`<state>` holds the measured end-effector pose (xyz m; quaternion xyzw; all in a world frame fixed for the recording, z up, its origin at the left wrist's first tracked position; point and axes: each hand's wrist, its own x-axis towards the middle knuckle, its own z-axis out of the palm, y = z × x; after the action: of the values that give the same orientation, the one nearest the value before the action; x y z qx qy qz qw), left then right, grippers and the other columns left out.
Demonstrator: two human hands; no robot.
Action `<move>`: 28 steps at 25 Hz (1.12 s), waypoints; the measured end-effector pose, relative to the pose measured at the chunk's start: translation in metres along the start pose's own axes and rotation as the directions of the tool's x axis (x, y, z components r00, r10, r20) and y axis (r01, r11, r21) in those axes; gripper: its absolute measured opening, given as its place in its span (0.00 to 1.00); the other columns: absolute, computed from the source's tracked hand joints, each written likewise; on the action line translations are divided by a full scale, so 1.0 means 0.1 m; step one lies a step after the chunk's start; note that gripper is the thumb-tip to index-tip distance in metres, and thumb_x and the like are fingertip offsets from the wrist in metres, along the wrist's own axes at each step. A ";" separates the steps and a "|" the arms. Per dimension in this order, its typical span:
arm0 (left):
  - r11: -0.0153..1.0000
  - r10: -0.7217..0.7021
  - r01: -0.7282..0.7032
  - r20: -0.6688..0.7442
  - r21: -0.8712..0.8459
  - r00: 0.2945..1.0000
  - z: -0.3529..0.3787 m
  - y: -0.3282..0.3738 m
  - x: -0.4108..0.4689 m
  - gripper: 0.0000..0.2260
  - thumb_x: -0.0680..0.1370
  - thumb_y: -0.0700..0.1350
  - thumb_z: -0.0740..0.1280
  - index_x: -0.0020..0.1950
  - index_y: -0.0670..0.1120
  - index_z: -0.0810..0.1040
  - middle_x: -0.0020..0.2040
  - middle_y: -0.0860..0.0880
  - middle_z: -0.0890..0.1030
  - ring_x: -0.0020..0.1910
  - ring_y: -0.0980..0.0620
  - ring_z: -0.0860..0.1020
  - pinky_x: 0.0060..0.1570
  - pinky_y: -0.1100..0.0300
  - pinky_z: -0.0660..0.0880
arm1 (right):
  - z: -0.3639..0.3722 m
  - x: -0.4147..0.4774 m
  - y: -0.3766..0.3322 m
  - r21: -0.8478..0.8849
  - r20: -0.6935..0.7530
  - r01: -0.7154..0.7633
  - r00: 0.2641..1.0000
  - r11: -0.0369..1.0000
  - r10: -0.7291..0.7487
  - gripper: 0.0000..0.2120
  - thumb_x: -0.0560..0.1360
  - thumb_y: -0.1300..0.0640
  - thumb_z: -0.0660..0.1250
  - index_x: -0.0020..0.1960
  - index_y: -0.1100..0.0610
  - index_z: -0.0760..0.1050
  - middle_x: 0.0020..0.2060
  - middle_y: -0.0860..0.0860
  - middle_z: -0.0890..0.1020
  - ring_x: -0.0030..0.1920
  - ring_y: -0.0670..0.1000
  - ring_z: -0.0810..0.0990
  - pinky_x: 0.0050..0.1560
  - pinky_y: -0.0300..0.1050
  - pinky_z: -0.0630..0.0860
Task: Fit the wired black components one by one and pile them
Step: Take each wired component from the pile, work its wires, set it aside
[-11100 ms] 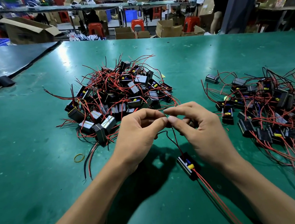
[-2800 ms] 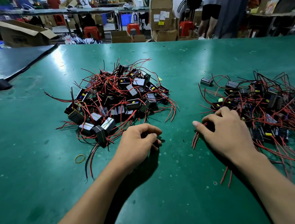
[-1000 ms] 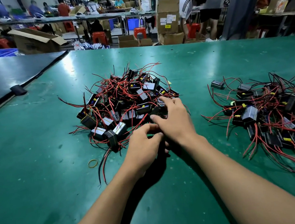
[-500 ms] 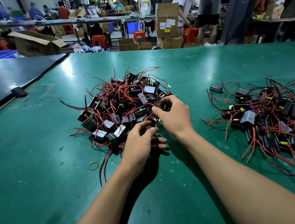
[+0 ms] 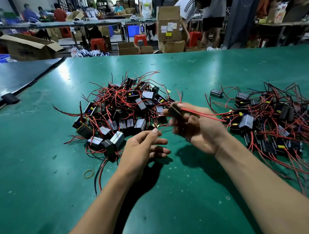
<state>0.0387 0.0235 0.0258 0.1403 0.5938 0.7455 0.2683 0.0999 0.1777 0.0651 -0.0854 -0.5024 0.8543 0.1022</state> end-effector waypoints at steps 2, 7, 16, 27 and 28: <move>1.000 -0.001 0.001 0.007 0.004 1.000 0.01 0.01 -0.01 0.09 0.81 0.43 0.64 0.52 0.37 0.78 0.41 0.40 0.83 0.33 0.45 0.82 0.35 0.58 0.80 | -0.03 -0.06 0.08 -0.158 0.026 -0.068 0.997 0.985 0.073 0.05 0.77 0.56 0.64 0.50 0.56 0.77 0.48 0.57 0.83 0.31 0.48 0.76 0.29 0.38 0.73; 0.998 -0.019 0.017 0.052 0.054 0.998 0.00 0.01 -0.02 0.09 0.78 0.30 0.61 0.51 0.38 0.79 0.41 0.40 0.82 0.34 0.46 0.80 0.36 0.58 0.80 | -0.12 -0.17 0.20 -0.488 -0.049 -0.053 0.998 0.871 0.033 0.03 0.80 0.59 0.66 0.50 0.58 0.78 0.44 0.60 0.83 0.25 0.49 0.76 0.22 0.35 0.68; 0.887 0.166 -0.208 0.136 0.411 0.977 0.04 -0.04 -0.10 0.12 0.75 0.32 0.68 0.55 0.44 0.82 0.47 0.50 0.86 0.45 0.58 0.83 0.48 0.69 0.76 | -0.24 -0.26 0.35 -0.844 -0.034 0.148 0.945 0.515 -0.327 0.03 0.76 0.54 0.73 0.48 0.51 0.84 0.35 0.37 0.84 0.35 0.38 0.79 0.40 0.32 0.72; 0.693 0.126 -0.220 0.185 0.686 0.975 0.01 -0.05 -0.09 0.12 0.74 0.41 0.74 0.57 0.48 0.82 0.45 0.52 0.85 0.36 0.57 0.78 0.44 0.62 0.78 | -0.63 -0.24 0.25 -0.996 -0.002 0.027 0.941 0.082 -0.338 0.11 0.77 0.59 0.68 0.57 0.48 0.83 0.60 0.45 0.80 0.62 0.48 0.77 0.67 0.49 0.72; 0.695 0.113 -0.208 0.181 0.688 0.977 -0.03 -0.03 -0.08 0.13 0.74 0.41 0.74 0.57 0.48 0.82 0.45 0.52 0.85 0.36 0.56 0.79 0.45 0.59 0.79 | -0.63 -0.27 0.23 -0.998 -0.012 0.011 0.942 0.068 -0.336 0.10 0.76 0.56 0.69 0.56 0.47 0.83 0.58 0.43 0.80 0.61 0.49 0.78 0.65 0.50 0.73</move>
<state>0.0444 0.0173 0.0234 0.3294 0.8000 0.4734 0.1652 0.1399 0.2124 0.0164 -0.1730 -0.9340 0.2556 0.1799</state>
